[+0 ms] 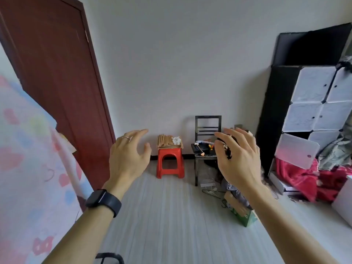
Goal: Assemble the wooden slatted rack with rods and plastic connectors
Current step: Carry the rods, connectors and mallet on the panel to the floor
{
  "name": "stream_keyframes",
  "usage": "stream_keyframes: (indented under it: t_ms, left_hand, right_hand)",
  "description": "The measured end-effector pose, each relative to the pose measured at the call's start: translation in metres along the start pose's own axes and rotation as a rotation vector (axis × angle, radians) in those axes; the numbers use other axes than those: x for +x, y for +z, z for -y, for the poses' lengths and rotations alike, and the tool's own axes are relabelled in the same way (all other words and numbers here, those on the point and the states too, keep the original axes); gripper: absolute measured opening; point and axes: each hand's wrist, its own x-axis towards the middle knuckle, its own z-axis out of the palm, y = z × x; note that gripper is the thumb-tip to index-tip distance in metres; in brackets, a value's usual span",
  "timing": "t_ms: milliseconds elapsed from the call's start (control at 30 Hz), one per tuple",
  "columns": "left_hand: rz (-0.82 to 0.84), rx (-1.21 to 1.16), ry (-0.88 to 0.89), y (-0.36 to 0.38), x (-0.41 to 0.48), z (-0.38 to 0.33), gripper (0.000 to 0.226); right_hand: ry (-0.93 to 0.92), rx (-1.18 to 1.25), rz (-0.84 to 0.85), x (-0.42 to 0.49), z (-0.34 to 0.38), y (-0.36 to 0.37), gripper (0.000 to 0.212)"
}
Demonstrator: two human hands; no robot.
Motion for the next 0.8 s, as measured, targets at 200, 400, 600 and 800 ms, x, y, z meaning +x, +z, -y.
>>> stream_keyframes:
  t_ms: [200, 400, 600, 800]
  left_hand:
    - [0.248, 0.032, -0.079, 0.094, 0.017, 0.117, 0.037]
    - [0.455, 0.079, -0.140, 0.167, 0.074, 0.214, 0.038]
    - [0.584, 0.091, -0.171, 0.258, 0.146, 0.281, 0.040]
    - [0.634, 0.131, -0.183, 0.365, 0.235, 0.345, 0.041]
  right_hand:
    - [0.149, 0.007, 0.168, -0.019, -0.019, 0.141, 0.029]
    - [0.316, -0.065, 0.406, 0.009, -0.030, 0.259, 0.026]
    - [0.382, -0.141, 0.603, 0.062, -0.055, 0.372, 0.032]
    - [0.377, -0.168, 0.708, 0.133, -0.112, 0.510, 0.035]
